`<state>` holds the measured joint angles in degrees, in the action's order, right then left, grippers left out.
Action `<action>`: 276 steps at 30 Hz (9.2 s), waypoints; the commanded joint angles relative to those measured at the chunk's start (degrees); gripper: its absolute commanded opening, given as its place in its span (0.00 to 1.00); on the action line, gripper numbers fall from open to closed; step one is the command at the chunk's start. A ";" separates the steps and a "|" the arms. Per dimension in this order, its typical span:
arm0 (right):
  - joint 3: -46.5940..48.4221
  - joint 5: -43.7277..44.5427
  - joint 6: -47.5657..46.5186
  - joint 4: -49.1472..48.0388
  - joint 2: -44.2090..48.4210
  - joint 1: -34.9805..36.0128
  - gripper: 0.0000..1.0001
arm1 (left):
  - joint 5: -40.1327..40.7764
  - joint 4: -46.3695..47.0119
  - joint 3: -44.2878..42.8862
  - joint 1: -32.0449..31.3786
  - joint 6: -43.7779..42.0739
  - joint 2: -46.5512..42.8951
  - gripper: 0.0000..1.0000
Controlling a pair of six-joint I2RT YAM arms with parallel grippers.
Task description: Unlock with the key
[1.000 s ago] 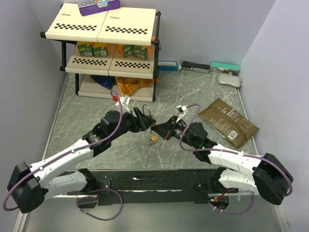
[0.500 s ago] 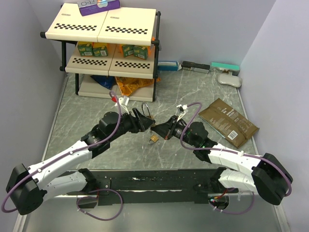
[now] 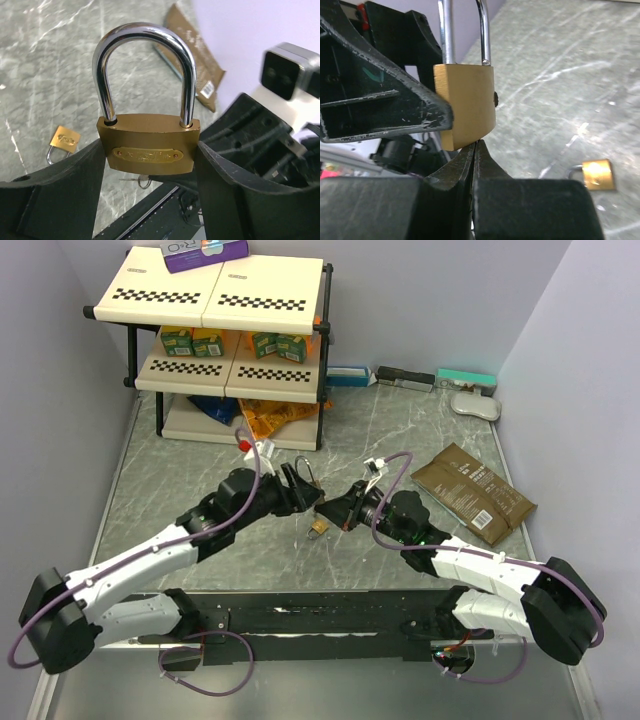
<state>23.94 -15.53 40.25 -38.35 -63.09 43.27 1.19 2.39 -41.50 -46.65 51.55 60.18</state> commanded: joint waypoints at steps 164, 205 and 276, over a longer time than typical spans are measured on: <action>31.69 -8.73 -20.74 44.50 -9.33 0.06 0.11 | -21.41 -17.07 -2.36 11.15 -36.52 -1.56 0.01; 17.02 -0.20 -19.59 41.77 7.53 -1.96 0.83 | -11.65 -30.17 -0.34 19.48 -19.90 5.37 0.01; 26.42 9.90 -9.31 -0.15 -32.18 13.95 0.66 | -20.53 -24.63 -6.32 32.15 -16.66 0.38 0.01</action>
<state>47.29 -7.33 31.46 -33.36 -93.73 55.96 -16.49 -26.44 -46.61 -14.33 32.25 63.61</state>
